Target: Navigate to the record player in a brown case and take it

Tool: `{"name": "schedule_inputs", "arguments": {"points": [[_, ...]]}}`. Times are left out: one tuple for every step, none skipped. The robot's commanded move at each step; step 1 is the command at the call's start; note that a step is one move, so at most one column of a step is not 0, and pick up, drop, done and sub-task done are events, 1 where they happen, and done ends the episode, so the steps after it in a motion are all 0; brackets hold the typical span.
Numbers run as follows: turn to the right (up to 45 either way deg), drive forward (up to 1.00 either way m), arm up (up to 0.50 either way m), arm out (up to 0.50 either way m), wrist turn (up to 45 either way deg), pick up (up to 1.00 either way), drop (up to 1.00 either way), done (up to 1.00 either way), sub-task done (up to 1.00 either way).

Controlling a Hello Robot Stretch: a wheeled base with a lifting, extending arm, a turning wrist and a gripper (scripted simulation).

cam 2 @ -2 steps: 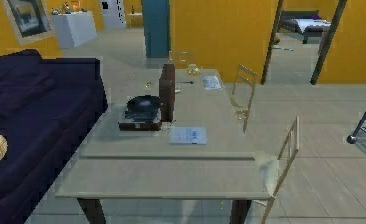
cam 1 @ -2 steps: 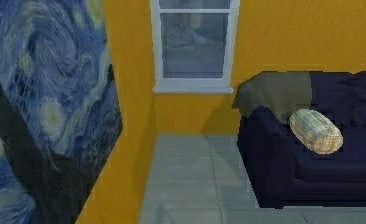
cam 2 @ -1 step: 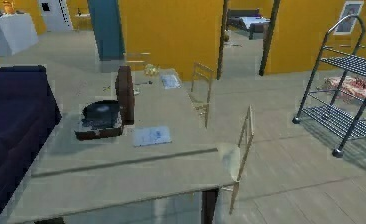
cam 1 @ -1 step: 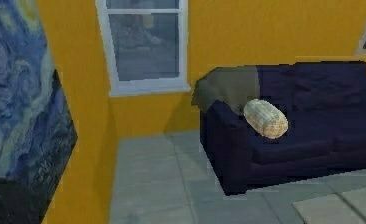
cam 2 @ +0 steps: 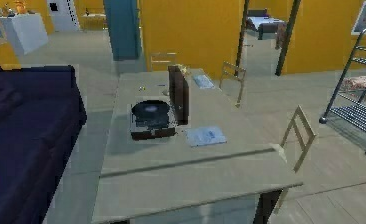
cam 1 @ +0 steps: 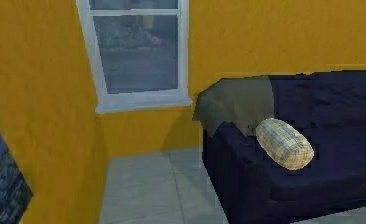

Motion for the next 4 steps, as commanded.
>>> {"name": "schedule_inputs", "arguments": {"points": [[30.0,0.00,0.00,0.00,0.0,0.00,0.00,0.00,0.00],[0.0,0.65,0.00,0.00,0.0,0.00,0.00,0.00,0.00],[45.0,0.00,0.00,0.00,0.0,0.00,0.00,0.00,0.00],[3.0,0.00,0.00,0.00,0.0,0.00,0.00,0.00,0.00]]}}
